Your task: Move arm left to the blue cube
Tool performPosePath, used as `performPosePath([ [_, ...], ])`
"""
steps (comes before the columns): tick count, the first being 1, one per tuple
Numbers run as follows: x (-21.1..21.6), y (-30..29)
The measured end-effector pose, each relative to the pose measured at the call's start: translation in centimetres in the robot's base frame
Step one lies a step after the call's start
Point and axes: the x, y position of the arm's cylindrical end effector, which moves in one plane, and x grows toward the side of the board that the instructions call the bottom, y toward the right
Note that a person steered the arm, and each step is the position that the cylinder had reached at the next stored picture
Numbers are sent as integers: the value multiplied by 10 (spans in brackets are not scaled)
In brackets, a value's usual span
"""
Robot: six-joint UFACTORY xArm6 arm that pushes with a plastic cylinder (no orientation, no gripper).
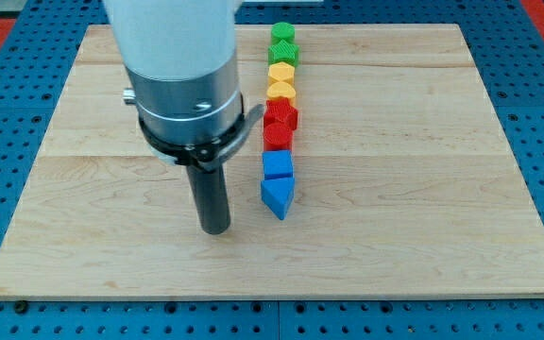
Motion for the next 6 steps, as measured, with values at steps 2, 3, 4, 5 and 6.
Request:
performPosePath([
  [2,-50,-24],
  [3,-71,-24],
  [4,-71,-11],
  [5,-79,13],
  [6,-91,38],
])
